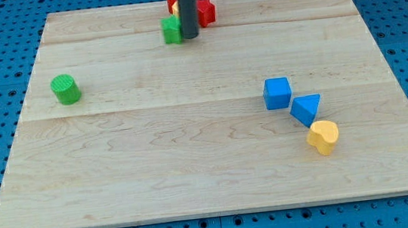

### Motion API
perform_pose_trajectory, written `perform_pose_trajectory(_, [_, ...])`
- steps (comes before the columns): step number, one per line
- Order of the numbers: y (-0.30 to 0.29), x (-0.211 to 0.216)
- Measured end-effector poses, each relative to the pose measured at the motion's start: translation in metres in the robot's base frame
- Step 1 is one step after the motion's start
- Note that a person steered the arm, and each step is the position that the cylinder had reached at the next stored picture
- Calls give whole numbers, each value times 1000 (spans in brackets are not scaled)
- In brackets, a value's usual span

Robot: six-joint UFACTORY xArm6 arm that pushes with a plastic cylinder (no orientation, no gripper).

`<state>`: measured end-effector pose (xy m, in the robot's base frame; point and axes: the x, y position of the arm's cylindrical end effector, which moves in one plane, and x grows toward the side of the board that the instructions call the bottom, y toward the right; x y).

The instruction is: Move the heart to the left of triangle

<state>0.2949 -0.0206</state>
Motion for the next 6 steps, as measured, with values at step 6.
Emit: perform_pose_trajectory(6, [245, 299])
